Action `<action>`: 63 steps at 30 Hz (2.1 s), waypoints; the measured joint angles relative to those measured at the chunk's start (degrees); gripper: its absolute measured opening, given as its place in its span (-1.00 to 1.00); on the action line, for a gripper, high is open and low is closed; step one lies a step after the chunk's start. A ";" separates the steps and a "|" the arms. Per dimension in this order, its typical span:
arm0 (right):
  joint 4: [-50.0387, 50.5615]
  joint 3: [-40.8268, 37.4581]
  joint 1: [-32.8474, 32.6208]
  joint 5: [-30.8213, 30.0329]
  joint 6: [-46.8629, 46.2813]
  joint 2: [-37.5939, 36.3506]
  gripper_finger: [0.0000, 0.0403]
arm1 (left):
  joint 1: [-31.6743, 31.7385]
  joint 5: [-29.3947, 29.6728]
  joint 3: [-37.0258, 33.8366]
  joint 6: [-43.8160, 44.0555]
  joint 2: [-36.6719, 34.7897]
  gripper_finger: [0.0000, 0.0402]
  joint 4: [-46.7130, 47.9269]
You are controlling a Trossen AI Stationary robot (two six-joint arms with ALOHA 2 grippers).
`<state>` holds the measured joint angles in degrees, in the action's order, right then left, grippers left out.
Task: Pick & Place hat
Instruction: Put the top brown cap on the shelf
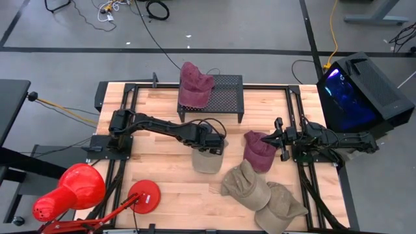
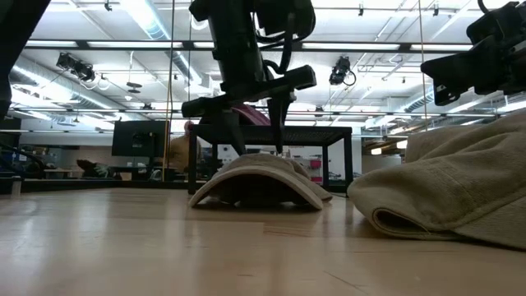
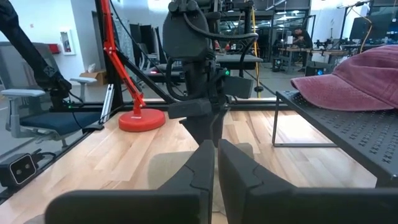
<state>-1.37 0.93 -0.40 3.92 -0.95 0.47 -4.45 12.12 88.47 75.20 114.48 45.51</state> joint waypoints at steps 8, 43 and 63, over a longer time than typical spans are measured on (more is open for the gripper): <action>0.09 0.02 -0.02 0.00 0.02 0.00 -0.87 | -0.28 -0.93 0.00 -0.67 -0.35 0.23 0.35; 0.11 0.01 0.00 0.00 0.00 0.00 -0.87 | -5.41 -1.84 8.74 -21.00 -0.63 0.23 6.50; 0.11 0.01 -0.02 0.00 0.02 0.00 -0.87 | -6.68 -0.51 8.76 -3.99 -0.71 0.23 22.15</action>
<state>-1.26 0.95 -0.42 3.92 -0.93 0.47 -11.13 11.61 97.23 71.20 113.76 67.66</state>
